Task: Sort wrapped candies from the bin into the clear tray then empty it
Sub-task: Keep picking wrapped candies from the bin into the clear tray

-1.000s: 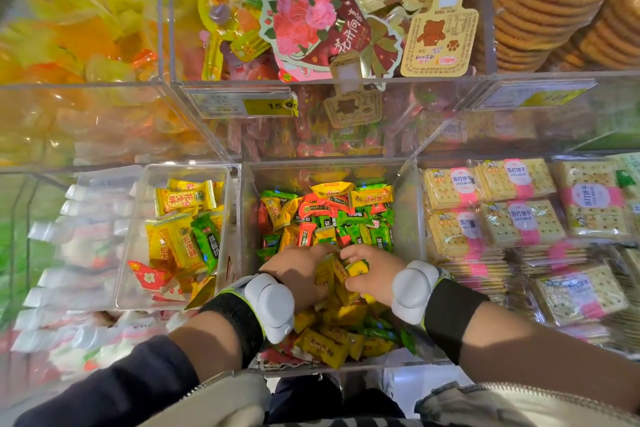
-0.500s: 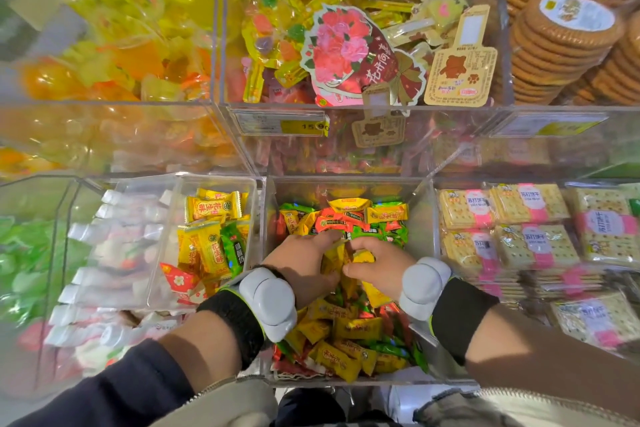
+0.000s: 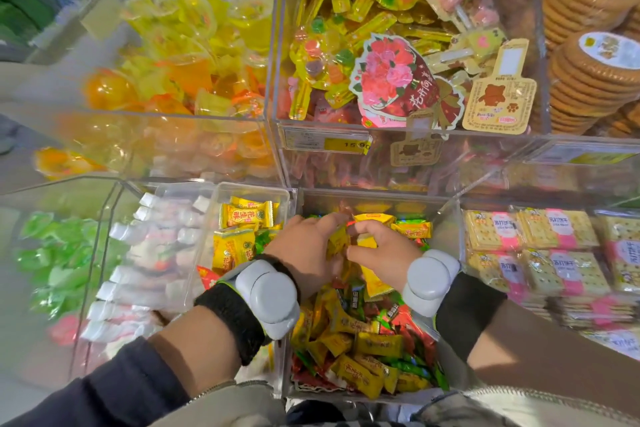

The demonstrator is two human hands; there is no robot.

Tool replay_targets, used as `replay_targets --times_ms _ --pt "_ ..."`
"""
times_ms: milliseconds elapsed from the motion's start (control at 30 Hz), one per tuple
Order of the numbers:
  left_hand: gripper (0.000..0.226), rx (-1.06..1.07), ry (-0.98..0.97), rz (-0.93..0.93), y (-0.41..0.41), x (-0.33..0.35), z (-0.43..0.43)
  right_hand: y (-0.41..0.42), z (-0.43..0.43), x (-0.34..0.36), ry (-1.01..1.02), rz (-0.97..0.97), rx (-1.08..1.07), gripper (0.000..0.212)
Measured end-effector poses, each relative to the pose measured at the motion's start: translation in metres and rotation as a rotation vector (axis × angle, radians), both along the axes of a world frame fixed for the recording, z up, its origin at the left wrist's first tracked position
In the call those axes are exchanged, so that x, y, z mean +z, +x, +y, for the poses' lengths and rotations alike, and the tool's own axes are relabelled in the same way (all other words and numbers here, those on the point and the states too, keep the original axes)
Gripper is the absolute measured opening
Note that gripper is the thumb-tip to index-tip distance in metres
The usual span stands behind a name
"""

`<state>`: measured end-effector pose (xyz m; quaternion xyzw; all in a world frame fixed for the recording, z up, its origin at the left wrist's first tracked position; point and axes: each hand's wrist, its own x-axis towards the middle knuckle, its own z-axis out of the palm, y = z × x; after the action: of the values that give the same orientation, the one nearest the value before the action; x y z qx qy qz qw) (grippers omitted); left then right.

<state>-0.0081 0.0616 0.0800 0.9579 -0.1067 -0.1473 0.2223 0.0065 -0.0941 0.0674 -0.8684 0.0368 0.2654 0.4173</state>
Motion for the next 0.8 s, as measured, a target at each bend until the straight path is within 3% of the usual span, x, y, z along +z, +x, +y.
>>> replay_targets --times_ms 800 --pt "0.056 0.229 -0.302 -0.097 0.002 0.02 0.044 0.013 0.045 0.024 0.189 -0.09 -0.04 0.025"
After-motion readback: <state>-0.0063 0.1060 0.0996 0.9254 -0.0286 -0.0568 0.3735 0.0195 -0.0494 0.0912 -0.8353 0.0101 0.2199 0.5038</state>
